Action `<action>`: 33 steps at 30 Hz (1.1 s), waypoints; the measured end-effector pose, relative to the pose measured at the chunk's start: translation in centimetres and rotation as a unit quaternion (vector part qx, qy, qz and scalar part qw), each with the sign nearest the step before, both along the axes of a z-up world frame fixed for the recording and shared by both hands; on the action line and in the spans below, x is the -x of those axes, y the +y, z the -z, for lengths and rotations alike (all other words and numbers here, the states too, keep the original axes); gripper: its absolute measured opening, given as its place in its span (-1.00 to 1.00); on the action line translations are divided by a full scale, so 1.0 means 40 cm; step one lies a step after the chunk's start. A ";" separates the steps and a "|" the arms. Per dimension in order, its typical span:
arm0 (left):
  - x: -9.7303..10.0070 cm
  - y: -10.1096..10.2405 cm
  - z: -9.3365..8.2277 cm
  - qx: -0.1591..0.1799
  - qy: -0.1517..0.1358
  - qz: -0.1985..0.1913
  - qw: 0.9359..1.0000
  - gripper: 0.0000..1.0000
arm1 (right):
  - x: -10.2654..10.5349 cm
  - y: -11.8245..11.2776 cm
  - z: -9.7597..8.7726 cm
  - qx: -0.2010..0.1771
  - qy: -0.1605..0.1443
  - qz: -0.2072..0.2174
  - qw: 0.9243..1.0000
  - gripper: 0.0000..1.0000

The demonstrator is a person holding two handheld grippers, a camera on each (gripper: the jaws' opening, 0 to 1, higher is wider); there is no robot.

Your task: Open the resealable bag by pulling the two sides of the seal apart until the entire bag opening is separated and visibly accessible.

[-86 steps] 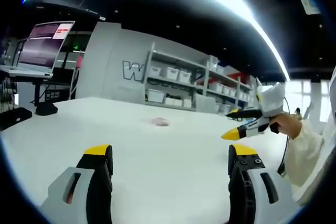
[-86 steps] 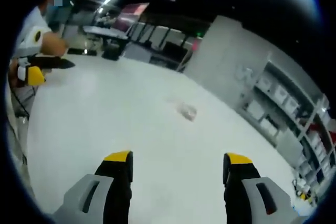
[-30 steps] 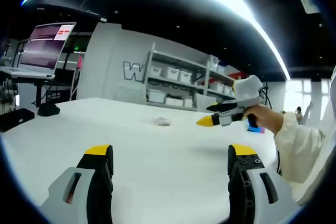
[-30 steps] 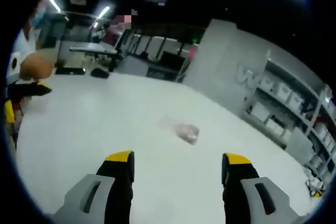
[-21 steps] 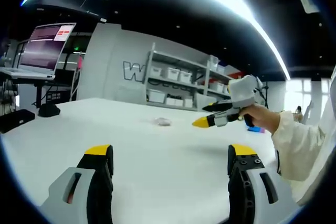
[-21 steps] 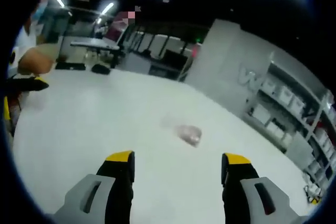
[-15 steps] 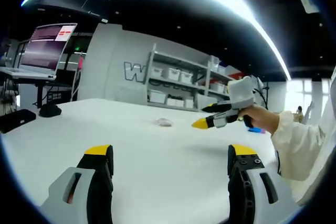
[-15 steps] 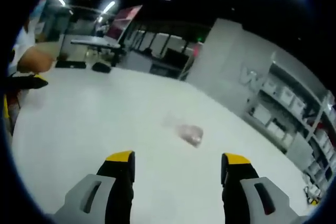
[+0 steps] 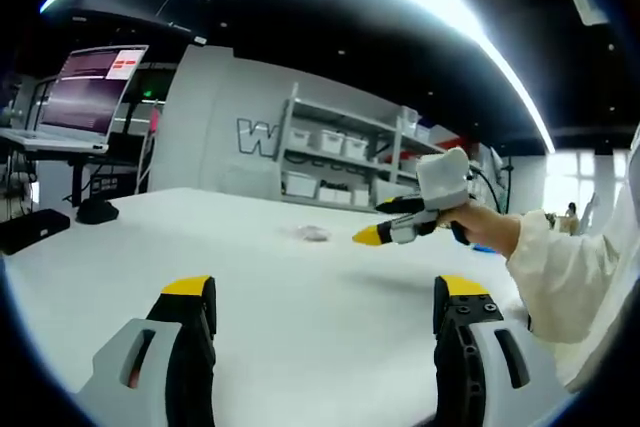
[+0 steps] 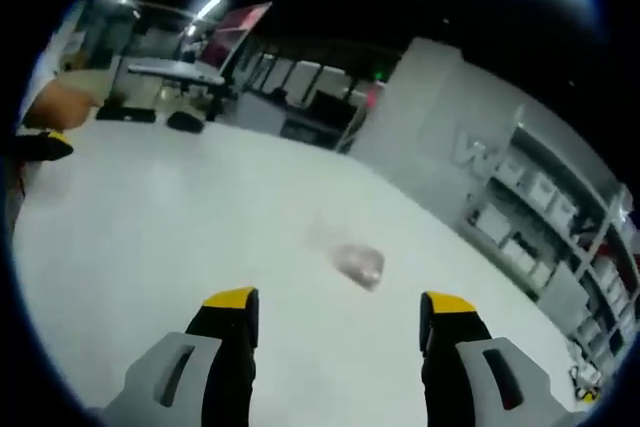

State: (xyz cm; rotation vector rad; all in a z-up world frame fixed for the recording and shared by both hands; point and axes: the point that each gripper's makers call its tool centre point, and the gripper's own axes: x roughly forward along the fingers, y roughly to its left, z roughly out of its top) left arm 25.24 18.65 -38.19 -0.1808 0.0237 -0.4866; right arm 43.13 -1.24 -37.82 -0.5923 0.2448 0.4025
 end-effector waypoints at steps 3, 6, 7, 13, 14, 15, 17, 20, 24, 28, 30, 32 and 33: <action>0.000 -0.001 -0.001 0.000 0.000 0.001 1.000 0.77 | -0.006 0.005 0.002 0.019 -0.004 -0.005 1.000 0.29; 0.001 -0.002 -0.001 -0.001 0.000 0.002 1.000 0.77 | -0.010 0.013 -0.001 0.022 -0.005 -0.011 1.000 0.29; 0.001 -0.002 -0.001 -0.002 0.000 0.003 1.000 0.77 | -0.012 0.016 -0.004 0.023 -0.007 -0.013 1.000 0.28; 0.001 0.001 -0.006 -0.002 -0.002 0.001 1.000 0.77 | -0.021 0.034 -0.001 0.032 -0.006 -0.025 0.999 0.28; 0.001 0.001 -0.005 -0.003 -0.001 0.001 1.000 0.77 | -0.022 0.036 0.002 0.035 -0.005 -0.025 0.999 0.27; 0.002 0.001 -0.005 -0.003 -0.001 0.002 1.000 0.77 | -0.023 0.037 0.005 0.038 -0.006 -0.026 0.999 0.27; 0.003 0.000 -0.004 -0.004 -0.001 0.002 1.000 0.76 | -0.026 0.039 0.011 0.045 -0.003 -0.029 0.999 0.25; 0.004 -0.001 -0.001 -0.004 0.001 0.004 1.000 0.76 | -0.029 0.044 0.016 0.053 -0.003 -0.033 0.998 0.24; 0.003 -0.002 -0.001 -0.004 0.001 0.004 1.000 0.76 | -0.043 0.052 0.019 0.068 -0.004 -0.036 0.997 0.23; 0.003 -0.001 0.000 -0.004 0.001 0.003 1.000 0.76 | -0.052 0.063 0.022 0.072 -0.005 -0.040 0.997 0.23; 0.002 0.001 0.002 -0.004 0.003 0.003 1.000 0.76 | -0.056 0.074 0.024 0.060 -0.005 -0.044 0.997 0.23; 0.002 0.002 0.004 -0.004 0.004 0.002 1.000 0.76 | -0.059 0.079 0.025 0.050 -0.004 -0.043 0.998 0.23; 0.002 0.002 0.006 -0.004 0.005 0.002 1.000 0.76 | -0.064 0.081 0.025 0.047 -0.004 -0.042 0.998 0.23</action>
